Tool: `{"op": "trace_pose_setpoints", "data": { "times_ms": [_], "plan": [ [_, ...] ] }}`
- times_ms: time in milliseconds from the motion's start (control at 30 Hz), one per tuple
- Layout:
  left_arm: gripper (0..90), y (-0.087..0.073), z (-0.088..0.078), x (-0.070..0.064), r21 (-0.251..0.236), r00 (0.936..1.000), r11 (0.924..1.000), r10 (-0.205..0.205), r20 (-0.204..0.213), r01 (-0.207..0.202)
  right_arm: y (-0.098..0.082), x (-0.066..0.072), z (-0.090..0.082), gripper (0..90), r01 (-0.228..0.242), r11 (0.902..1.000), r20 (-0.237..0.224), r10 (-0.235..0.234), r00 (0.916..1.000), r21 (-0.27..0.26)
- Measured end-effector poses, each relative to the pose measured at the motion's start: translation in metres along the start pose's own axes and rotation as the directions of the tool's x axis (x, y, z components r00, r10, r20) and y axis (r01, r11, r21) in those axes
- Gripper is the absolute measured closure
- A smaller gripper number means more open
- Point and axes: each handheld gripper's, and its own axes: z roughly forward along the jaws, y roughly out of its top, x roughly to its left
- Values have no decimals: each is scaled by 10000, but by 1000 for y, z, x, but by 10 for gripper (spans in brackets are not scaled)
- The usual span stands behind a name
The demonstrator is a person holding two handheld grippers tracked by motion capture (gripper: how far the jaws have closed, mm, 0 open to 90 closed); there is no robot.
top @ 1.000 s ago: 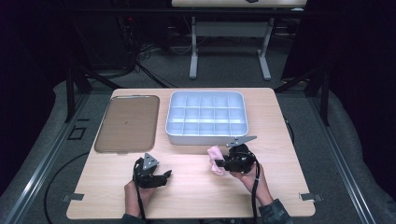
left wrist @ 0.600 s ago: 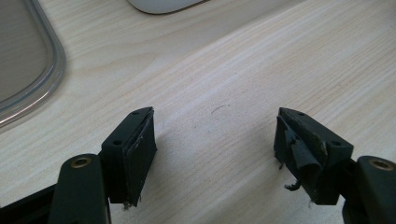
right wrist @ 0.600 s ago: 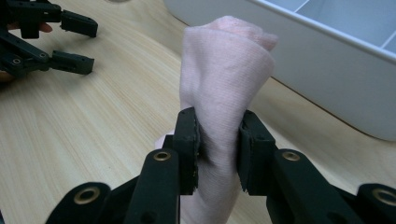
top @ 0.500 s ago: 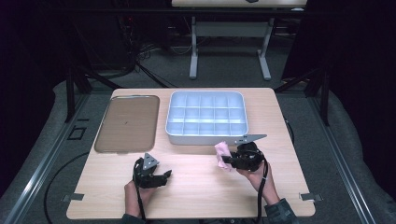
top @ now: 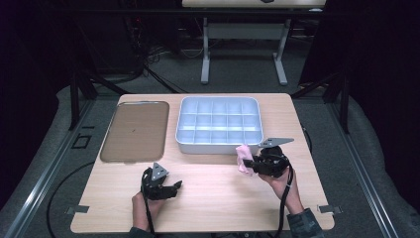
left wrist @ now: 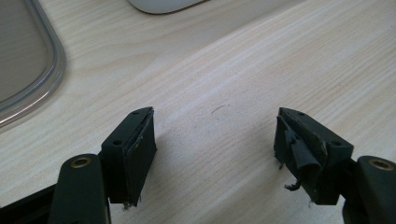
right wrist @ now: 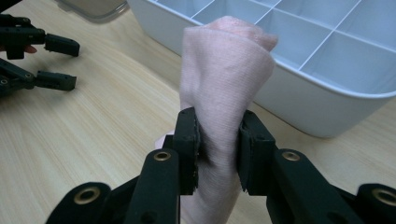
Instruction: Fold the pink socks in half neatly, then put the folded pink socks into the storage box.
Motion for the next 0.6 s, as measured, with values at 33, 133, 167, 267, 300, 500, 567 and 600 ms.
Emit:
{"op": "trace_pose_setpoints", "data": {
  "times_ms": [33, 133, 167, 267, 300, 500, 567, 600],
  "plan": [
    [293, 0, 0, 0, 2, 10000, 10000, -36, -2, 36, 1, -1, -2, 718, 61, 10000, 35, -61, 10000, 8],
    [293, 0, 0, 0, 2, 10000, 10000, -44, -7, 44, 5, -4, -9, 718, 29, 9998, 133, -26, 9999, -211],
    [292, 0, 0, 0, -3, 10000, 10000, -49, -8, 49, 7, -5, -11, 718, 9, 9997, 179, -5, 9998, -248],
    [293, 0, 0, 0, -9, 10000, 10000, -42, -12, 42, 11, -8, -17, 718, 74, 9993, 272, -64, 9996, -369],
    [293, 0, 0, 0, 4, 10000, 10000, -17, -10, 17, 12, -9, -18, 718, 97, 9990, 307, -83, 9995, -433],
    [292, 0, 0, 0, -4, 10000, 10000, -37, -17, 37, 20, -14, -27, 718, 209, 9979, 509, -178, 9985, -618],
    [292, 0, 0, 0, -8, 10000, 10000, -50, -27, 50, 22, -16, -29, 718, 155, 9972, 594, -112, 9982, -735],
    [292, 0, 0, 0, -1, 10000, 10000, -26, -27, 26, 24, -18, -30, 718, 179, 9973, 614, -136, 9980, -707]
  ]
}}
